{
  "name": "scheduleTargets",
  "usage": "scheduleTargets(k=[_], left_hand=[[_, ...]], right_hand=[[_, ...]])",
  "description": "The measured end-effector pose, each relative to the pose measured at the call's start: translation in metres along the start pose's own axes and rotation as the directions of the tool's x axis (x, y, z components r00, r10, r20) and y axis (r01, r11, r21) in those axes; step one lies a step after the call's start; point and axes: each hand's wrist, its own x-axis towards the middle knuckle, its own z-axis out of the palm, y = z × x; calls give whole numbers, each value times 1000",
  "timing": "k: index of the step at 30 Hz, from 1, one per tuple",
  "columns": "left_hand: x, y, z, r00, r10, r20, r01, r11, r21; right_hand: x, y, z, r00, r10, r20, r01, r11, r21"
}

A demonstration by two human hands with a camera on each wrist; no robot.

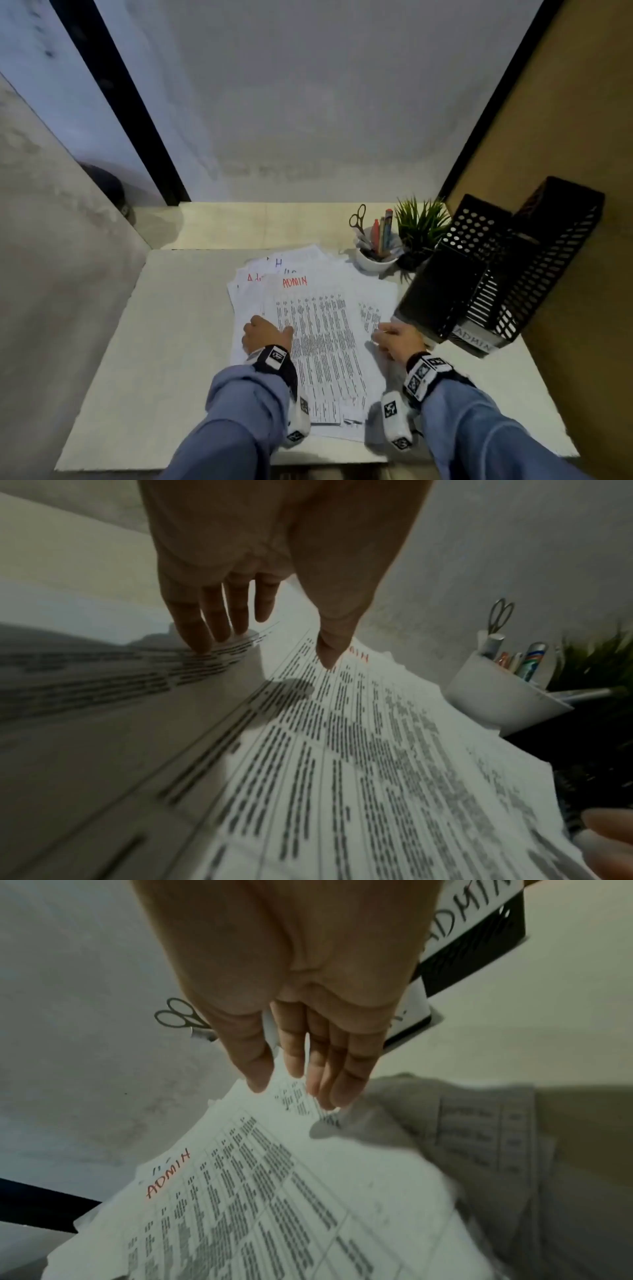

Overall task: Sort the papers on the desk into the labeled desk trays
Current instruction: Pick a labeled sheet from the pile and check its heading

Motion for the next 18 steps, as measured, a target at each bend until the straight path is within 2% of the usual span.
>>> scheduleTargets(k=[1,3,7,9,12,14,18], left_hand=[[0,0,0,1000,-19,1,19,1000,-12],[1,-4,3,1000,-27,-2,27,999,-36],[4,-17,11,998,-2,56,10,990,-144],[5,-23,11,996,64,61,-52,981,-188],[0,-27,7,972,230,51,-212,949,-232],[0,-30,6,957,284,65,-254,922,-291],[9,-38,2,946,301,121,-236,896,-377]], right_hand=[[7,4,6,1000,-22,6,22,999,-32],[12,5,16,999,26,20,-23,993,-117],[13,6,30,999,45,-7,-46,994,-101],[13,4,34,1000,6,-10,-7,993,-118],[14,1,37,1000,1,-8,-2,985,-170],[13,-2,36,1000,10,-12,-11,994,-108],[3,-15,30,1000,-5,8,3,989,150]])
